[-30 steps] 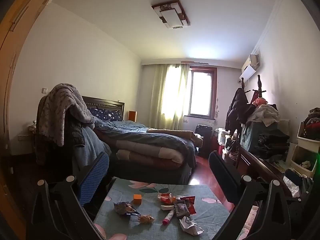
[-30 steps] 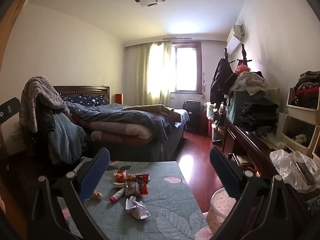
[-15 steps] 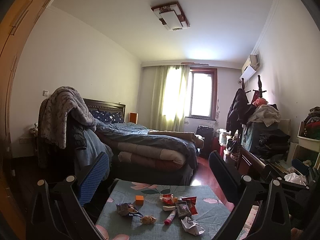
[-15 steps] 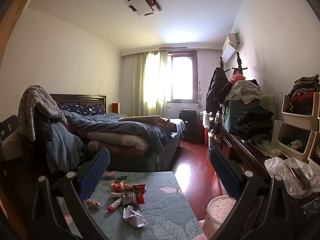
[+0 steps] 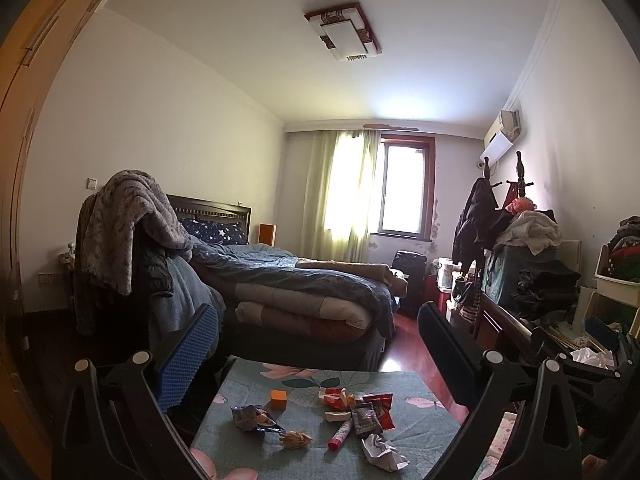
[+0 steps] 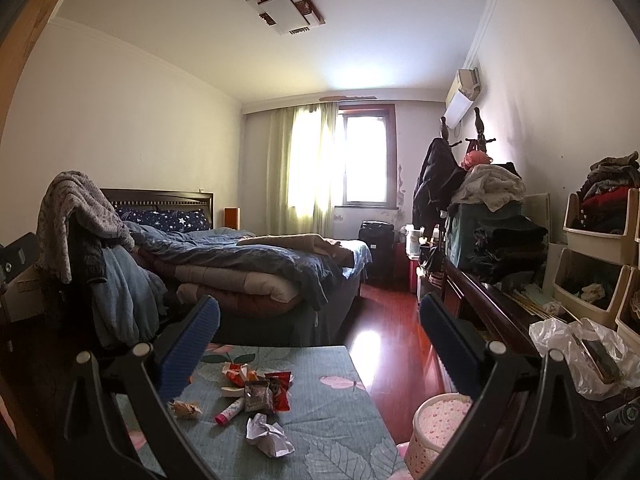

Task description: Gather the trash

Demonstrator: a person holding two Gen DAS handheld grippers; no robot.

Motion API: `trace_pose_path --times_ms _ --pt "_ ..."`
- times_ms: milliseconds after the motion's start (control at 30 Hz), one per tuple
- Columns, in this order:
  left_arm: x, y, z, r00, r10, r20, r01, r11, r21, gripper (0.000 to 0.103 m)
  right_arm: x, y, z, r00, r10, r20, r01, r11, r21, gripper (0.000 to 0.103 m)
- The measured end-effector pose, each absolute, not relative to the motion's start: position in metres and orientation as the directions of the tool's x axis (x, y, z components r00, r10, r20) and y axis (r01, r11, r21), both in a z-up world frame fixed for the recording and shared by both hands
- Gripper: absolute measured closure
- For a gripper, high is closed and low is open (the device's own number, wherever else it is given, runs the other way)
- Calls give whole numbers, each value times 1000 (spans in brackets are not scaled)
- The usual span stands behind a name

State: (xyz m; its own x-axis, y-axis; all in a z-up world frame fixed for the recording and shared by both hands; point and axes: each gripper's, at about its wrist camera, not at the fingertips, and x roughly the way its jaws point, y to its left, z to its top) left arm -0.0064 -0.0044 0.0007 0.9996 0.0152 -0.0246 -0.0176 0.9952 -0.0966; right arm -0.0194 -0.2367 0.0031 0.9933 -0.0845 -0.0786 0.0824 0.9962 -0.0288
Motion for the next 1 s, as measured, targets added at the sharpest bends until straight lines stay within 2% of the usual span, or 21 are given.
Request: trace_pose_path --times_ms 1000 --pt "-5 0 1 999 15 -44 -20 994 -112 3 -6 -232 2 993 -74 -88 71 997 -33 3"
